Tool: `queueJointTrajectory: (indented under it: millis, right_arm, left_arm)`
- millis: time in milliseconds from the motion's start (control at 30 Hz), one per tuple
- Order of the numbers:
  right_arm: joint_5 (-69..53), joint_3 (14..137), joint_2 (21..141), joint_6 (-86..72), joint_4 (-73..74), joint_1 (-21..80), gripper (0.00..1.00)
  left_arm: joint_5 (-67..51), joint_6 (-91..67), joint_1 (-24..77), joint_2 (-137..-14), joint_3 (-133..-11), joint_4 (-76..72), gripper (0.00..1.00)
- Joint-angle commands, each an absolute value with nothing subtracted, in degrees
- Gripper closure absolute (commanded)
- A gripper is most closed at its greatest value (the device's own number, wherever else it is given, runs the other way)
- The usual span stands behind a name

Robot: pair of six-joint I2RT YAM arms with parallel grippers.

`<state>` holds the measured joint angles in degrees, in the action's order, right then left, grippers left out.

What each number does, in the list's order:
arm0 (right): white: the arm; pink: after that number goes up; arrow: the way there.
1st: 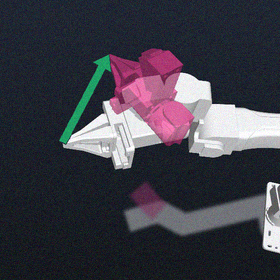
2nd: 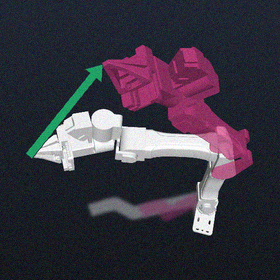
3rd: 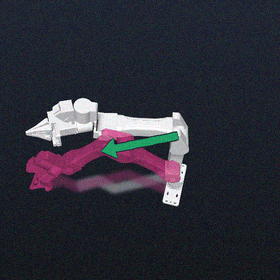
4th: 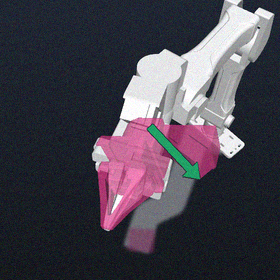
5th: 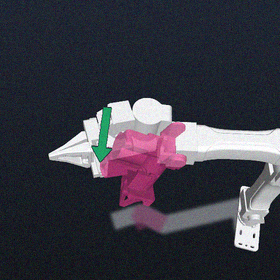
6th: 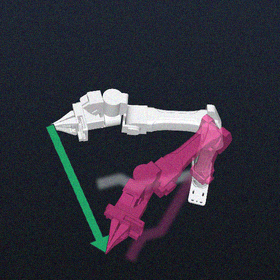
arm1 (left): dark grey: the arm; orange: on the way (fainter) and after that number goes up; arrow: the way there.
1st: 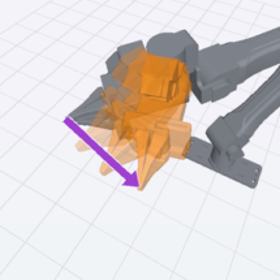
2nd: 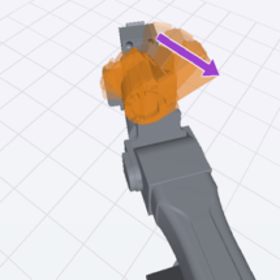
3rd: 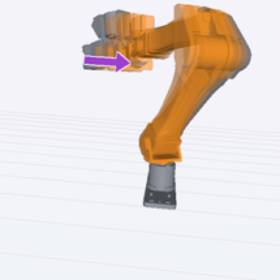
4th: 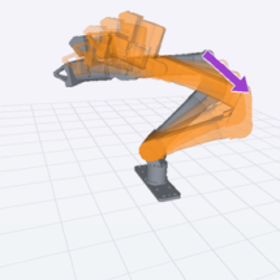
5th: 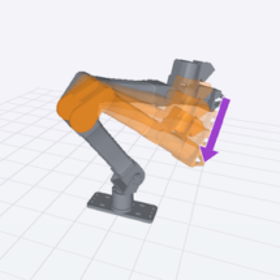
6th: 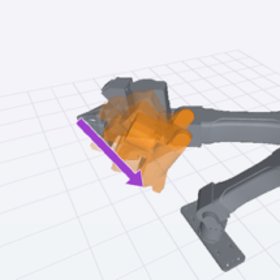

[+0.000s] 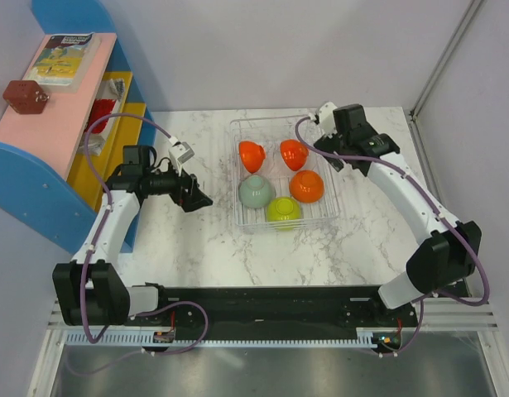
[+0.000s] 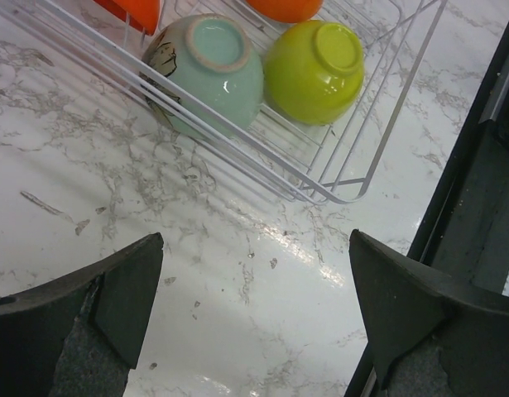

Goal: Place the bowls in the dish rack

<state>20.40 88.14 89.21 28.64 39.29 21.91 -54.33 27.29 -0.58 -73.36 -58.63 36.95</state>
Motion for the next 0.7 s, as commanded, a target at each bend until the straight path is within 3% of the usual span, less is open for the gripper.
queueJointTrajectory:
  millis: [0,233,667]
  right_arm:
    - [20.57,78.24,84.39,28.56,36.57,18.91,0.02]
    - [15.56,65.85,82.27,29.09,34.28,14.33,0.02]
    - [0.09,62.4,78.49,31.2,37.44,15.29,0.02]
  left_arm:
    - [-51.95,26.89,-0.7,-69.79,-57.4,33.75,0.0]
    - [-48.6,26.19,-0.62,-66.27,-56.6,32.96,0.0]
    - [-48.08,26.37,-2.02,-66.18,-56.08,32.7,0.0]
